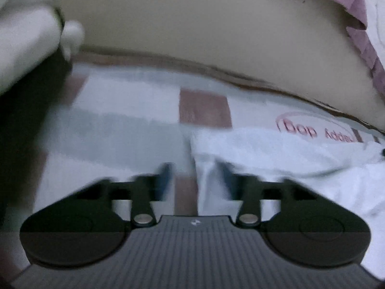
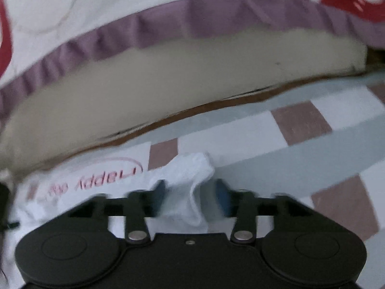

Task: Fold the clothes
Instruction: 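Grasp the grey shirt edge with the left gripper while the right gripper grasps it too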

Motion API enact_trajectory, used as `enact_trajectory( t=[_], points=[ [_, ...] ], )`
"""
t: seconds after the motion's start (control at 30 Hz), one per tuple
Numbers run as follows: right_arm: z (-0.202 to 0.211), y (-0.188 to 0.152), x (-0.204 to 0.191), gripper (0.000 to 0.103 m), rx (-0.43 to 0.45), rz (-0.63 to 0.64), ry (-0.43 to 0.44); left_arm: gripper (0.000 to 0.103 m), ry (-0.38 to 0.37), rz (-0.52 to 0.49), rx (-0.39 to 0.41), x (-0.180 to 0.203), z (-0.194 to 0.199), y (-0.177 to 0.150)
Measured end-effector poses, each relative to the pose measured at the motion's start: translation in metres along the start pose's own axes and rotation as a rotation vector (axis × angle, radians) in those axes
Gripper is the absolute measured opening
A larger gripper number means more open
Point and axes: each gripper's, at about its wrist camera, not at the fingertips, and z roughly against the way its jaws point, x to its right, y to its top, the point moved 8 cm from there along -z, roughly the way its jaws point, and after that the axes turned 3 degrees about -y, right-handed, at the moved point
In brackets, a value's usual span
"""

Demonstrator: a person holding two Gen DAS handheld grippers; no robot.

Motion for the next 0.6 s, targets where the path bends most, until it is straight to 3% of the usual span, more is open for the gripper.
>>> enact_trajectory(
  t=[0.07, 0.13, 0.17, 0.2, 0.23, 0.27, 0.33, 0.43, 0.53, 0.6],
  points=[
    [-0.005, -0.004, 0.003, 0.057, -0.003, -0.031, 0.008, 0.066, 0.018, -0.128, 0.0, 0.012, -0.014, 0.005],
    [-0.012, -0.008, 0.001, 0.057, -0.002, -0.015, 0.003, 0.05, 0.028, -0.28, 0.005, 0.029, -0.025, 0.011],
    [-0.015, -0.009, -0.002, 0.057, 0.016, 0.018, -0.007, 0.011, 0.025, -0.302, 0.0, 0.034, -0.026, 0.016],
    [-0.016, -0.011, -0.006, 0.053, 0.027, 0.057, -0.019, 0.007, 0.021, -0.312, -0.008, 0.038, -0.025, 0.022],
    [-0.017, -0.012, -0.01, 0.028, 0.037, 0.099, -0.032, 0.007, 0.025, -0.293, 0.024, 0.038, -0.02, 0.03],
    [-0.019, -0.013, -0.013, 0.01, 0.041, 0.127, -0.04, 0.007, 0.032, -0.267, 0.064, 0.037, -0.014, 0.039],
    [-0.017, -0.012, -0.014, 0.006, 0.063, 0.126, -0.038, 0.007, -0.003, -0.166, 0.116, 0.028, -0.004, 0.054],
    [-0.001, 0.0, -0.017, 0.005, 0.18, 0.109, -0.019, 0.006, -0.04, -0.042, 0.146, 0.012, 0.001, 0.071],
    [0.014, 0.026, -0.029, 0.005, 0.288, 0.123, 0.002, 0.006, -0.077, 0.048, 0.188, -0.002, 0.008, 0.094],
    [0.019, 0.049, -0.04, 0.004, 0.347, 0.152, -0.013, 0.007, -0.106, 0.16, 0.211, -0.018, 0.006, 0.111]
  ],
)
